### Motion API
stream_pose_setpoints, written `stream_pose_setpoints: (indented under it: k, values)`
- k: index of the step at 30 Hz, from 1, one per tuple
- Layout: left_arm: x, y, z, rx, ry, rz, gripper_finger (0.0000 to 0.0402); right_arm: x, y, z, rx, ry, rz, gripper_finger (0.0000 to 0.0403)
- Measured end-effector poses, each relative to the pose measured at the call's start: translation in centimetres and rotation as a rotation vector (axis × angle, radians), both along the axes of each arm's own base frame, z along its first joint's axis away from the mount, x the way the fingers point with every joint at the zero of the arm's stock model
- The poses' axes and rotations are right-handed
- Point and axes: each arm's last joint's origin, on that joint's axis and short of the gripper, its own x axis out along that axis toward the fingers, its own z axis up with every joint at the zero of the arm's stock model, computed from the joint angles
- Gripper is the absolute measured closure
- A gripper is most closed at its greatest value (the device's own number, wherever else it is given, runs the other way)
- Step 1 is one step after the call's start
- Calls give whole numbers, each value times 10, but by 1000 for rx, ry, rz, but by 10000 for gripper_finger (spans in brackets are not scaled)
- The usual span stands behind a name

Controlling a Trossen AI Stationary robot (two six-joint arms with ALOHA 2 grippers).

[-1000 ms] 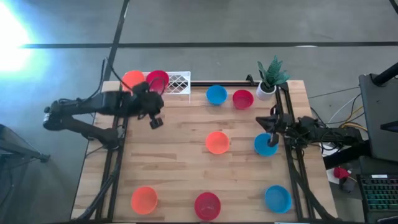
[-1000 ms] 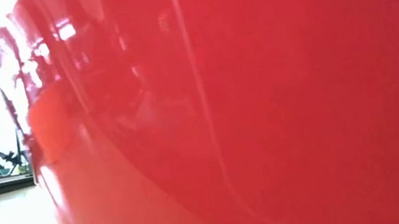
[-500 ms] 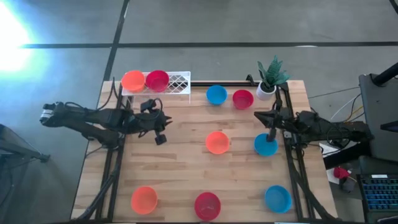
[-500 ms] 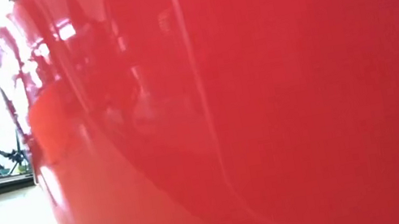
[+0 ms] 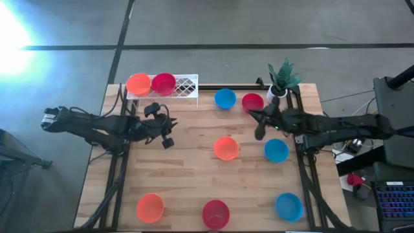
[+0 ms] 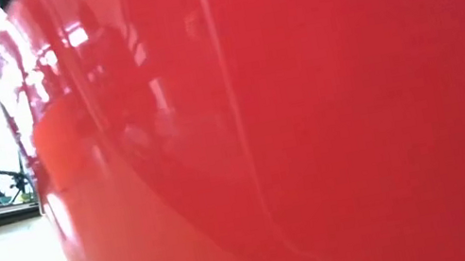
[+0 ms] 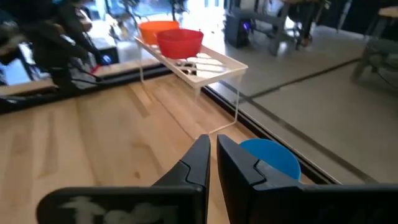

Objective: Pick & Place Mini bowls
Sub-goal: Put the top blue bowl on the shelf

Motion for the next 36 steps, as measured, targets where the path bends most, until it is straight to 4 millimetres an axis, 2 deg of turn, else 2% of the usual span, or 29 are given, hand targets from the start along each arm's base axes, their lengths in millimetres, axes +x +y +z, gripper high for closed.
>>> stream_pose_setpoints:
  k: [6, 11, 14, 20, 36]
  values:
    - [-3, 0, -2, 13, 12, -10, 338, 35, -19, 5, 27, 78, -47, 375]
    - [-5, 1, 0, 18, 4, -14, 338, 57, -45, 3, 203, 114, 62, 375]
    - [-7, 1, 1, 23, 0, -18, 338, 69, -59, -3, 261, 147, 71, 375]
    - [-11, 1, 5, 25, -22, -21, 338, 86, -86, -16, 365, 270, -35, 374]
    - [-17, 2, 11, 41, -41, -35, 338, 142, -138, -43, 485, 561, -115, 374]
